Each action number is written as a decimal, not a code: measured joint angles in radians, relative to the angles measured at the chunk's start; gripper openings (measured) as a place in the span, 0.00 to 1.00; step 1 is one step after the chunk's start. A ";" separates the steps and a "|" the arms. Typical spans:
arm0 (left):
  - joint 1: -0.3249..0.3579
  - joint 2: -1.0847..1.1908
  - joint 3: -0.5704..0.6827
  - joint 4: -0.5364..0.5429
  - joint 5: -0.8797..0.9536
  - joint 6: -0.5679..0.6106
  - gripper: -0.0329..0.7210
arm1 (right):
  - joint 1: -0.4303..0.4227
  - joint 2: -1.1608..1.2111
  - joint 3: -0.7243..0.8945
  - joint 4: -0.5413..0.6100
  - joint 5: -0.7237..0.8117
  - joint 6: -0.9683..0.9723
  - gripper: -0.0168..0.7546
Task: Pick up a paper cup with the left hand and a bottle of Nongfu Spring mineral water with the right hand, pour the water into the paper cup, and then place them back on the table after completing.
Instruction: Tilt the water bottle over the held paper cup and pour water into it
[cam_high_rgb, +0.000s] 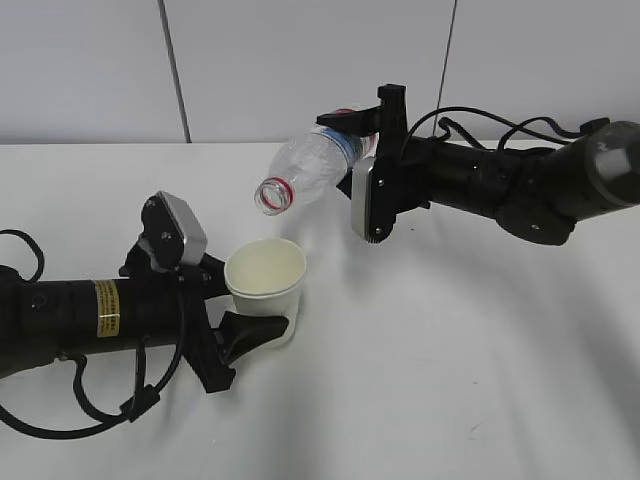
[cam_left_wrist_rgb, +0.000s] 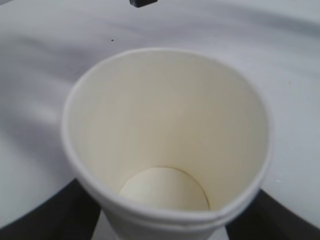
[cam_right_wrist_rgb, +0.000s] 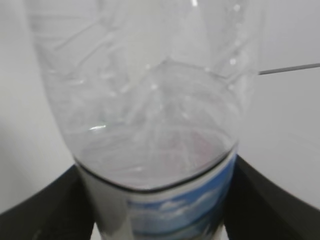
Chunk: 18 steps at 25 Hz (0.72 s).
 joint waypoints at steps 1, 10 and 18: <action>0.000 0.000 0.000 0.004 -0.001 0.000 0.64 | 0.000 0.000 0.000 0.002 -0.001 -0.009 0.67; 0.000 0.000 0.000 0.009 -0.001 0.000 0.64 | 0.000 0.000 0.000 0.012 -0.004 -0.077 0.66; 0.000 0.000 0.000 0.009 -0.001 0.000 0.64 | 0.000 0.000 0.000 0.016 -0.056 -0.129 0.66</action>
